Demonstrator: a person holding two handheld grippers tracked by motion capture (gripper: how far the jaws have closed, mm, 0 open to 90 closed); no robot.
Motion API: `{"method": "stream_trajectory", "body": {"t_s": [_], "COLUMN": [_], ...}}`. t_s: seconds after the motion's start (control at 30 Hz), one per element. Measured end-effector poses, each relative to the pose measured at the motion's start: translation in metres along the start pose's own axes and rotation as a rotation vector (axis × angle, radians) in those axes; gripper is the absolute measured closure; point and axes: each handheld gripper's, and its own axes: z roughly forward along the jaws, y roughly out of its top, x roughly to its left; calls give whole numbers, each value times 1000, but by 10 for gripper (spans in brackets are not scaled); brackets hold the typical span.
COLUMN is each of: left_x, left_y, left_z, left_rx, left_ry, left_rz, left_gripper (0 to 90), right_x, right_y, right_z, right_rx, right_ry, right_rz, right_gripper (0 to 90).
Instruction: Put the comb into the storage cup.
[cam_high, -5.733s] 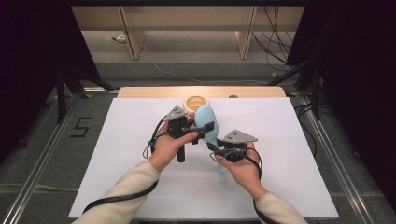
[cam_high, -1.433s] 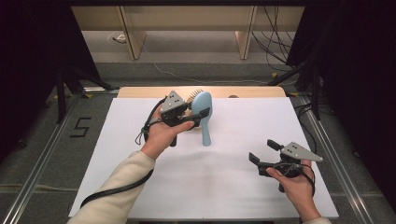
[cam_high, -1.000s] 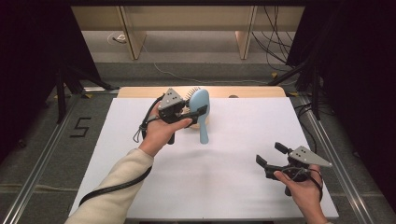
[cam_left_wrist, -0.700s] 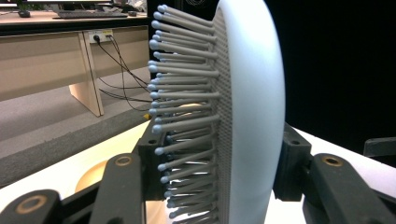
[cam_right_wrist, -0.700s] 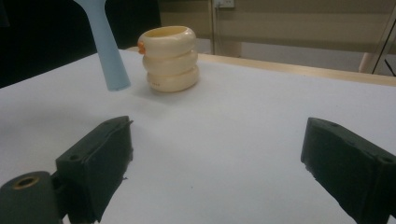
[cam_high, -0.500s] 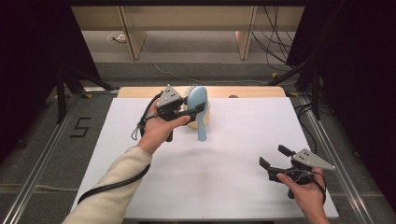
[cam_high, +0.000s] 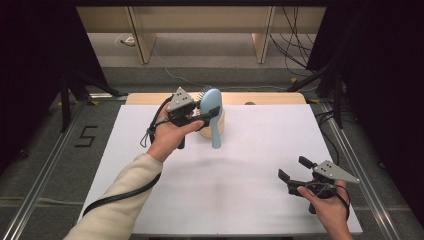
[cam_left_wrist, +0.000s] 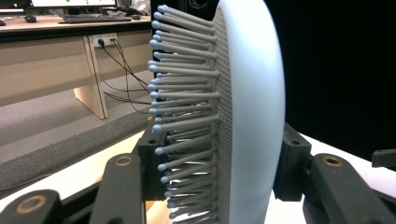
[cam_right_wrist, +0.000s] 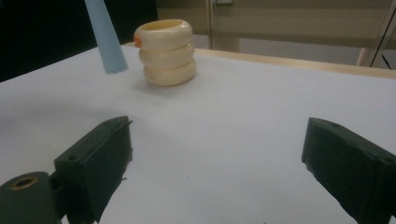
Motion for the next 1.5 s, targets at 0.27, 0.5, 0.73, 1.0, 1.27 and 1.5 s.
{"method": "stream_trajectory", "body": {"t_s": [0.27, 0.5, 0.73, 1.0, 1.27, 1.5], "left_x": [2, 5, 6, 9, 12, 14], "left_y": [3, 7, 12, 16, 20, 22], "left_z": [1, 1, 1, 0, -1, -1], "left_rx": [0, -4, -6, -10, -12, -16], "left_ry": [6, 14, 19, 28, 35, 37], "left_rz": [6, 10, 22, 27, 31, 34], "left_gripper": [492, 492, 492, 492, 492, 492], "right_x": [-1, -1, -1, -2, -1, 1], "right_y": [-2, -2, -3, -4, -5, -5], "right_z": [0, 1, 1, 2, 3, 4], "right_rx": [7, 5, 6, 11, 15, 14], "right_ry": [-3, -3, -4, -9, -5, 1], "right_rz": [3, 4, 4, 7, 6, 4], "right_gripper": [94, 94, 92, 92, 92, 92]}}
